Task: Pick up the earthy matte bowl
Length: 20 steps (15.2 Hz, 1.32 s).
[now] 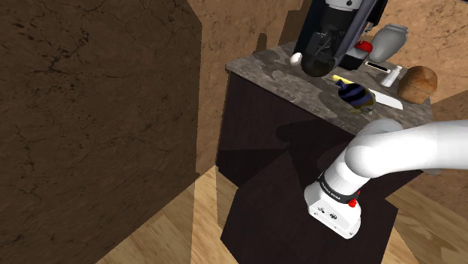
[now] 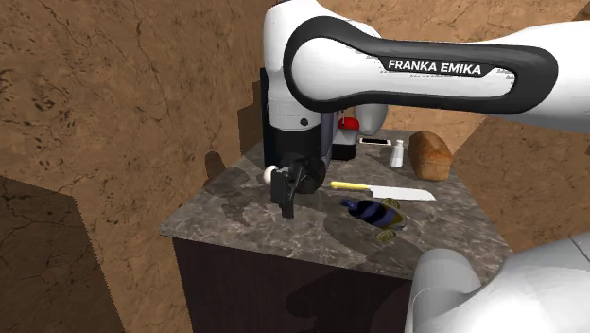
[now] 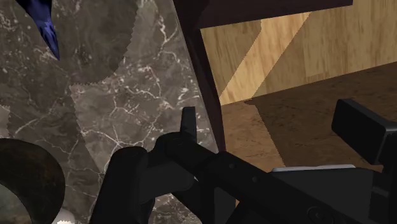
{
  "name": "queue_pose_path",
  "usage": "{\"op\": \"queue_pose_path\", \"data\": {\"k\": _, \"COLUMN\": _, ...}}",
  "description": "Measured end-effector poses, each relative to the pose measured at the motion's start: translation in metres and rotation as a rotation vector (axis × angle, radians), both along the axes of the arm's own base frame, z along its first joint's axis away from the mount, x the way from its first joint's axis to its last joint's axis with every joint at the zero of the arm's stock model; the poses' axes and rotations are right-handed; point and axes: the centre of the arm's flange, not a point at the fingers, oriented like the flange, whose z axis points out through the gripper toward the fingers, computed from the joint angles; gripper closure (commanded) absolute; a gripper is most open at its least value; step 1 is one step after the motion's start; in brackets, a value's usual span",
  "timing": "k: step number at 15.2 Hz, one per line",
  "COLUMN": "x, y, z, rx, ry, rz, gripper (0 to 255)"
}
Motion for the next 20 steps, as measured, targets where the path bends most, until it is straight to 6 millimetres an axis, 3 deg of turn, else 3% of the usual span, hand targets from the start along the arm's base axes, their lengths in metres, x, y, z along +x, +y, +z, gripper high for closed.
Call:
{"op": "queue_pose_path", "data": {"k": 3, "x": 0.006, "y": -0.015, "z": -0.002, "rx": 0.005, "ry": -0.001, "rz": 0.000, "gripper": 0}}
{"op": "queue_pose_path", "data": {"k": 20, "x": 0.097, "y": -0.220, "z": -0.041, "rx": 0.068, "ry": -0.014, "rz": 0.005, "gripper": 0}}
